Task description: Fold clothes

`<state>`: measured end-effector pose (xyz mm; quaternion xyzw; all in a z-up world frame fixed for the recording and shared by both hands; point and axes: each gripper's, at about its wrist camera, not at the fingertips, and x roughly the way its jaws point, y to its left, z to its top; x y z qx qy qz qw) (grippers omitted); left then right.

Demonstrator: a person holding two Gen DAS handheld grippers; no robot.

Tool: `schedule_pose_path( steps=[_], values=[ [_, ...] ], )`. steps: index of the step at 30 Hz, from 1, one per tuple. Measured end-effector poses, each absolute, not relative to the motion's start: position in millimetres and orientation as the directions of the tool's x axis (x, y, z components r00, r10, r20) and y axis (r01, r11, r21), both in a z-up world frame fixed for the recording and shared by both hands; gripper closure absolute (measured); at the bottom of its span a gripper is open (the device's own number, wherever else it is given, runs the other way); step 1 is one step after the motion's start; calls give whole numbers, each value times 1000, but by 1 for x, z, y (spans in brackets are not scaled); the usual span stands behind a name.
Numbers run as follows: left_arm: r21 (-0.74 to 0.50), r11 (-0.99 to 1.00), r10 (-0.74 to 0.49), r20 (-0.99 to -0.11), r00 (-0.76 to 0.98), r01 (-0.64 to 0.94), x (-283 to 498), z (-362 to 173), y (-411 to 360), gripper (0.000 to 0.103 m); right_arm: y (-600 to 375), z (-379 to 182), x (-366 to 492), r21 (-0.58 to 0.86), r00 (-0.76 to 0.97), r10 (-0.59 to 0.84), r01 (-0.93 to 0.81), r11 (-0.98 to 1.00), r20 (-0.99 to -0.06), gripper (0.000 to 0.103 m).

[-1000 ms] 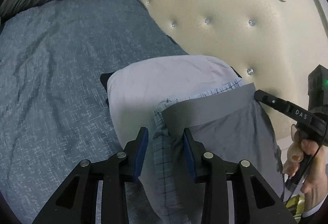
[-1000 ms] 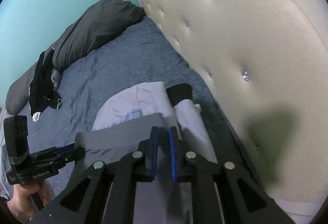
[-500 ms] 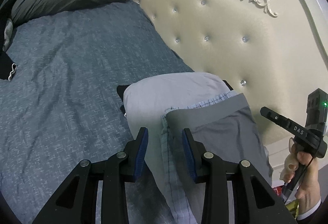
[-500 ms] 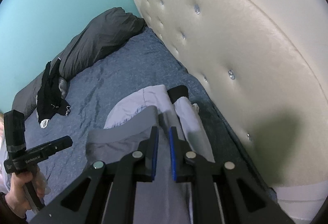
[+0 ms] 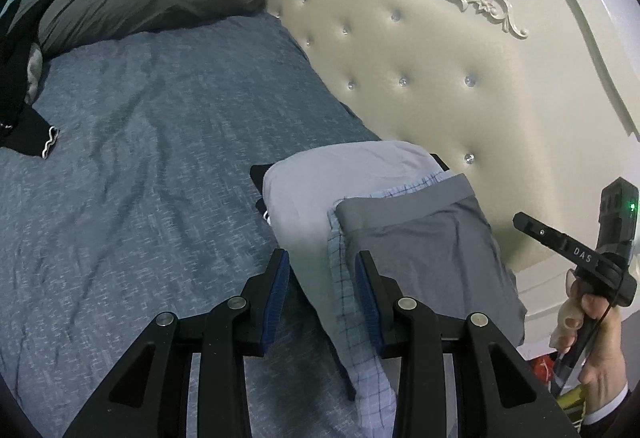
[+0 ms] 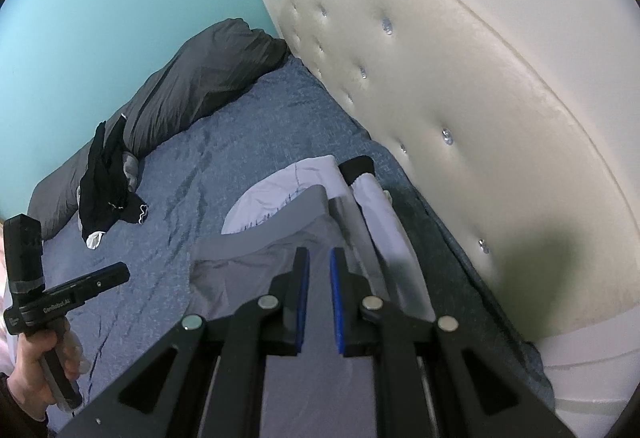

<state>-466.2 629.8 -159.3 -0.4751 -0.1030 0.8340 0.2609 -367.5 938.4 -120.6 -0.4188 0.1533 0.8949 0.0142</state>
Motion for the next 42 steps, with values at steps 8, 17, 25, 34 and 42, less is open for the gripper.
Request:
schedule_pose_path(
  steps=[8,17,25,34,42],
  values=[
    [-389,-847,522,-735,-432,-362,-447,-144,620,66,925,-113,-355,253,-654,-92,-156,-955,-751,93],
    [-364,-848,518,-725,-454,-385,-423,-127,606,65,897,-102,-329,237,-680,-61,-169,-957,-730,93],
    [-354,-843,525,-706,-475,-404,-395,-108,588,65,870,-90,-305,245,-710,-52,-173,-954,-702,93],
    [-330,-852,513,-686,-516,-407,-366,-86,559,64,833,-71,-280,193,-726,2,-186,-963,-688,93],
    [-343,-839,533,-675,-510,-423,-337,-76,542,62,811,-69,-253,218,-724,-9,-195,-956,-690,93]
  ],
)
